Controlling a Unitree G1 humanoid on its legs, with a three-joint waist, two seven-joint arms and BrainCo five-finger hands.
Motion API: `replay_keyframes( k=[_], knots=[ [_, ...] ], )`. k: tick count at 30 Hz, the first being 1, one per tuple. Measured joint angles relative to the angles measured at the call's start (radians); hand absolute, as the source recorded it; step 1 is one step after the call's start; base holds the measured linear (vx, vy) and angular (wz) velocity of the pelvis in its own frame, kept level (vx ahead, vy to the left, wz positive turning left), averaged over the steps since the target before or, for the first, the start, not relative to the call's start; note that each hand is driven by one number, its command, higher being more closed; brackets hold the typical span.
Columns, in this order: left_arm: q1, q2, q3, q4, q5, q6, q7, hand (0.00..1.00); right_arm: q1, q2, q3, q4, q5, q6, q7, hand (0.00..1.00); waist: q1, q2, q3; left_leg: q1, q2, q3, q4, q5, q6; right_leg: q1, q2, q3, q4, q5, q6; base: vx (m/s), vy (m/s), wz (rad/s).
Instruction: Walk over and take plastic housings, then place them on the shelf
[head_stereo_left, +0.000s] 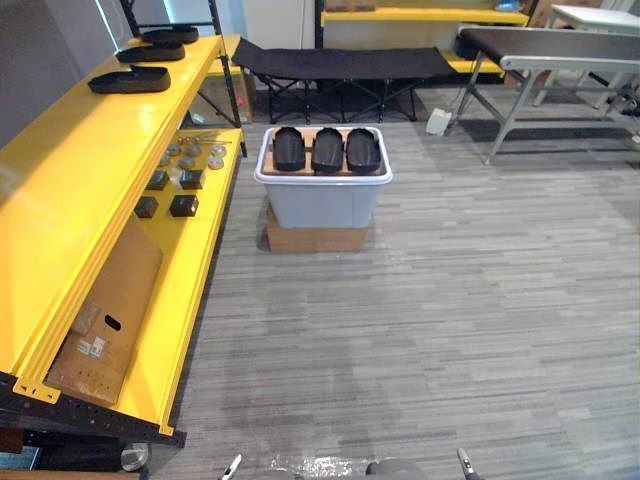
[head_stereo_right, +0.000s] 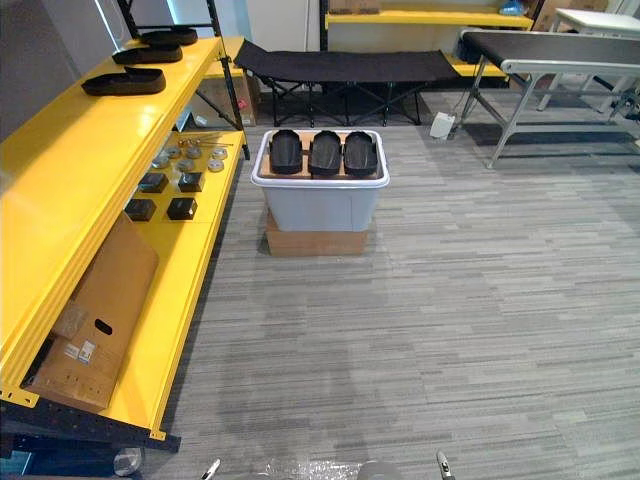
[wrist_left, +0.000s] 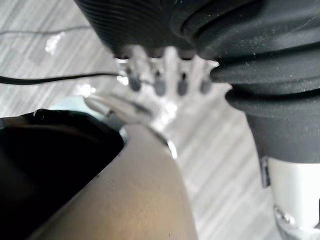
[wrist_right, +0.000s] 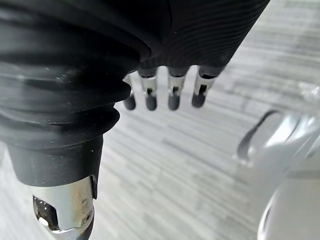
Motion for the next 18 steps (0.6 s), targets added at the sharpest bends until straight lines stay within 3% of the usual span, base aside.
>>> replay_keyframes(
  k=[1, 3, 5, 7, 8, 9, 10, 12, 13, 14, 15, 16, 18],
  knots=[
    [-0.018, -0.001, 0.003, 0.001, 0.007, 0.010, 0.000, 0.00, -0.008, 0.001, -0.008, 0.001, 0.000, 0.010, 0.028, 0.00, 0.001, 0.005, 0.026, 0.000, 0.017, -0.001, 0.005, -0.008, 0.007, -0.056, 0.005, -0.012, 0.094, -0.016, -0.002, 0.03, 0.013, -0.04],
    [-0.032, -0.012, 0.030, 0.001, 0.006, 0.009, 0.001, 0.00, -0.023, 0.001, -0.015, 0.002, 0.000, 0.021, 0.060, 0.00, 0.004, 0.029, 0.055, 0.003, 0.058, 0.019, 0.018, -0.021, -0.003, -0.129, 0.007, -0.030, 0.109, -0.030, -0.023, 0.03, 0.006, -0.19],
    [-0.037, -0.012, 0.046, 0.001, -0.004, 0.008, 0.009, 0.00, -0.035, -0.001, -0.015, -0.002, -0.002, 0.024, 0.085, 0.00, 0.004, 0.025, 0.078, 0.007, 0.109, 0.034, 0.062, -0.052, -0.035, -0.188, 0.007, -0.034, 0.076, -0.011, -0.001, 0.13, -0.054, -0.27],
    [-0.035, 0.005, 0.045, 0.003, -0.051, 0.001, 0.010, 0.00, -0.021, 0.002, -0.013, -0.001, -0.002, 0.067, 0.119, 0.00, 0.007, -0.003, 0.083, 0.040, 0.163, 0.039, 0.116, -0.115, -0.094, -0.234, -0.003, -0.056, 0.047, 0.009, 0.030, 0.28, -0.133, -0.17],
    [-0.034, 0.011, 0.043, 0.003, -0.055, -0.003, 0.009, 0.00, -0.018, 0.002, -0.010, -0.001, -0.001, 0.077, 0.132, 0.00, 0.007, -0.011, 0.081, 0.047, 0.169, 0.036, 0.125, -0.136, -0.108, -0.248, -0.010, -0.055, 0.064, 0.009, 0.030, 0.42, -0.278, 0.16],
    [-0.040, 0.023, 0.033, 0.000, -0.056, -0.017, 0.022, 0.00, 0.009, -0.001, 0.009, 0.000, -0.001, 0.106, 0.155, 0.00, 0.001, -0.026, 0.077, 0.052, 0.182, 0.014, 0.168, -0.199, -0.133, -0.294, -0.043, -0.053, 0.163, 0.003, 0.021, 0.38, -0.288, 0.35],
    [-0.039, 0.021, 0.034, -0.003, -0.062, -0.024, 0.027, 0.00, 0.018, -0.005, 0.010, 0.003, 0.000, 0.122, 0.157, 0.00, -0.002, -0.023, 0.075, 0.049, 0.189, 0.000, 0.190, -0.218, -0.133, -0.308, -0.051, -0.058, 0.210, -0.005, 0.014, 0.50, -0.410, 0.67],
    [-0.012, 0.001, 0.042, -0.014, -0.097, -0.038, 0.032, 0.00, 0.045, -0.024, 0.015, 0.009, 0.001, 0.170, 0.166, 0.00, -0.011, 0.002, 0.045, 0.029, 0.235, -0.037, 0.280, -0.269, -0.142, -0.315, -0.038, -0.071, 0.254, 0.013, -0.015, 0.46, -0.329, 0.71],
    [-0.010, -0.027, 0.054, -0.034, -0.105, -0.062, 0.061, 0.00, 0.051, -0.061, 0.016, 0.018, -0.001, 0.181, 0.170, 0.00, -0.021, 0.061, 0.020, -0.093, 0.311, -0.038, 0.503, -0.236, -0.115, -0.309, -0.008, -0.114, 0.266, -0.019, -0.052, 0.58, -0.329, 0.49],
    [-0.012, -0.054, 0.087, -0.059, -0.115, -0.071, 0.077, 0.00, 0.030, -0.091, 0.028, 0.019, -0.013, 0.191, 0.174, 0.00, -0.007, 0.087, 0.035, -0.200, 0.366, -0.058, 0.715, -0.134, -0.094, -0.245, 0.019, -0.135, 0.213, -0.015, -0.067, 0.58, -0.310, 0.36],
    [-0.016, -0.058, 0.090, -0.060, -0.118, -0.069, 0.085, 0.00, 0.021, -0.104, 0.024, 0.024, -0.027, 0.190, 0.178, 0.00, -0.007, 0.092, 0.037, -0.228, 0.370, -0.069, 0.771, -0.136, -0.097, -0.202, 0.025, -0.139, 0.179, -0.014, -0.070, 0.71, -0.317, 0.16],
    [-0.017, -0.070, 0.105, -0.057, -0.121, -0.068, 0.090, 0.00, 0.005, -0.122, 0.014, 0.039, -0.046, 0.187, 0.186, 0.00, -0.006, 0.086, 0.048, -0.252, 0.345, -0.066, 0.800, -0.155, -0.129, -0.089, 0.025, -0.146, 0.102, -0.013, -0.072, 0.70, -0.230, 0.21],
    [-0.015, -0.087, 0.140, -0.061, -0.130, -0.068, 0.087, 0.00, 0.001, -0.138, -0.001, 0.049, -0.072, 0.165, 0.207, 0.00, 0.009, 0.069, 0.056, -0.297, 0.251, -0.062, 0.722, -0.164, -0.132, 0.050, 0.004, -0.148, 0.002, -0.012, -0.072, 0.54, -0.133, 0.15]
  ],
)
